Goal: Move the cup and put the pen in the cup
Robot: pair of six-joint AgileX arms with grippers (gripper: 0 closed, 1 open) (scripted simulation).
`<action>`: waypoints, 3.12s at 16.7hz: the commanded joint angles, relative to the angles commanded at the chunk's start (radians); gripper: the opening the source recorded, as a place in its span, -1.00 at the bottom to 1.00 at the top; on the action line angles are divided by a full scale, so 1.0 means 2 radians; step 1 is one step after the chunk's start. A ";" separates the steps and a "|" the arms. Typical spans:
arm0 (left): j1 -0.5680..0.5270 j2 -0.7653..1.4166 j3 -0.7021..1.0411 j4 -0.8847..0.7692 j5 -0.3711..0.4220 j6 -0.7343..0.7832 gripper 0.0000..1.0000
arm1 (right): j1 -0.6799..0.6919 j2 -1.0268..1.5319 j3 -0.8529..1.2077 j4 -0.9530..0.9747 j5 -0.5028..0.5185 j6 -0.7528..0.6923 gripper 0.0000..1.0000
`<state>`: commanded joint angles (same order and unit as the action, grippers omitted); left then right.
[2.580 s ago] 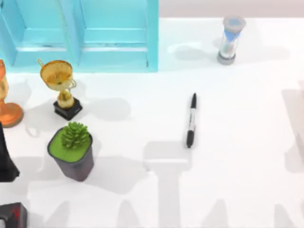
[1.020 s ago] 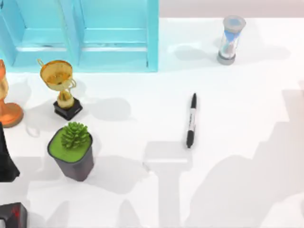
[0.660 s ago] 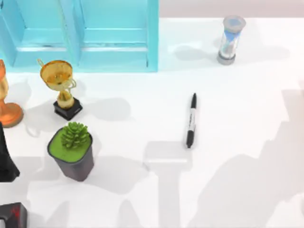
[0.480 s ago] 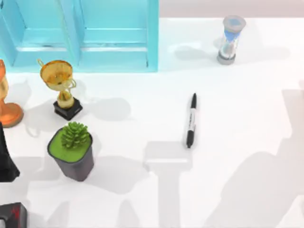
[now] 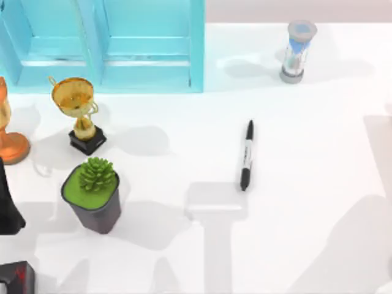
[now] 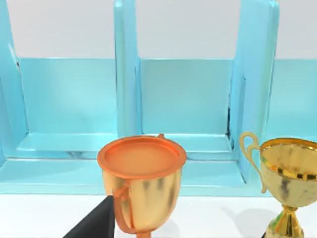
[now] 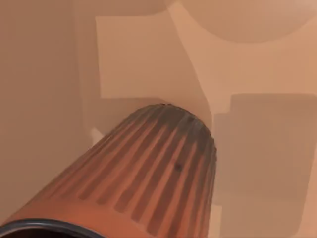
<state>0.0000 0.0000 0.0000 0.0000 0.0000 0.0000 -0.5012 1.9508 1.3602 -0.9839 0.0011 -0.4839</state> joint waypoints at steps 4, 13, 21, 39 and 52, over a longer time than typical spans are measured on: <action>0.000 0.000 0.000 0.000 0.000 0.000 1.00 | 0.000 0.000 0.000 0.000 0.000 0.000 0.55; 0.000 0.000 0.000 0.000 0.000 0.000 1.00 | 0.000 0.000 0.000 0.000 0.000 0.000 -0.81; 0.000 0.000 0.000 0.000 0.000 0.000 1.00 | 0.000 0.000 0.000 0.000 0.000 0.000 -1.00; 0.000 0.000 0.000 0.000 0.000 0.000 1.00 | 0.212 -0.102 0.170 -0.271 -0.001 0.211 -1.00; 0.000 0.000 0.000 0.000 0.000 0.000 1.00 | 0.357 -0.031 0.152 -0.165 0.023 0.356 -1.00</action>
<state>0.0000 0.0000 0.0000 0.0000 0.0000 0.0000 0.2136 1.8882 1.6642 -1.3130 0.0469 0.2271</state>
